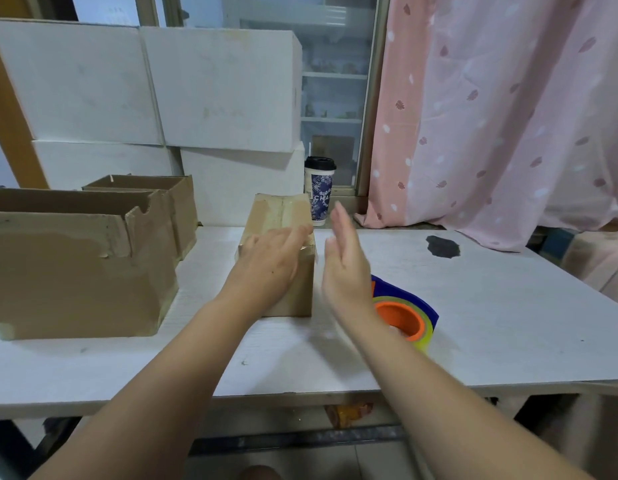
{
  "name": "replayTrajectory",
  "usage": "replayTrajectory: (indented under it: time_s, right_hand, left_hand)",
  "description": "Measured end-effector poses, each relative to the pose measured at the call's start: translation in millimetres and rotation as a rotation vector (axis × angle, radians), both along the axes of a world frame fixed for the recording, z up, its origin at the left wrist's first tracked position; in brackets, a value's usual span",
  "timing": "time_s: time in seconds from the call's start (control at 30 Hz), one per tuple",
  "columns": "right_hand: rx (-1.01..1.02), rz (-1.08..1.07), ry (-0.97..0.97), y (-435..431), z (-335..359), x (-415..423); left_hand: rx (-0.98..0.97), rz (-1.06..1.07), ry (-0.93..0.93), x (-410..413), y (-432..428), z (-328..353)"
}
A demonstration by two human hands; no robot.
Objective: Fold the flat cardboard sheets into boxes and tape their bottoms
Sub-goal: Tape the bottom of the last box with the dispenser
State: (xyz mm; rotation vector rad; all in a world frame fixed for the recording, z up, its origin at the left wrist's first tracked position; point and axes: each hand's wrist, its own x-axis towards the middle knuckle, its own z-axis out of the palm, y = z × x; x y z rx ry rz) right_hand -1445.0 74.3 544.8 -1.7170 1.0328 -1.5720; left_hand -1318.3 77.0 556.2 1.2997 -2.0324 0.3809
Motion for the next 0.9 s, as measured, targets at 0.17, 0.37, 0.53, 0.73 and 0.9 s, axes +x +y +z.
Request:
replayTrajectory:
  time_s: [0.17, 0.37, 0.53, 0.73, 0.9]
  right_hand:
    - [-0.134, 0.083, 0.653, -34, 21, -25]
    - [-0.166, 0.143, 0.779, -45, 24, -33]
    - [-0.161, 0.232, 0.794, -45, 26, -37]
    - [-0.166, 0.263, 0.761, -49, 24, -39]
    - [-0.165, 0.227, 0.644, -50, 17, -36]
  left_hand:
    - [-0.017, -0.066, 0.125, 9, 7, 6]
    - [0.164, 0.061, 0.605, 53, 9, 6]
    - [0.329, -0.112, 0.58, 72, 12, -1]
    - [0.338, -0.123, 0.615, 78, 6, -4]
    - [0.284, -0.151, 0.687, 75, 2, -14]
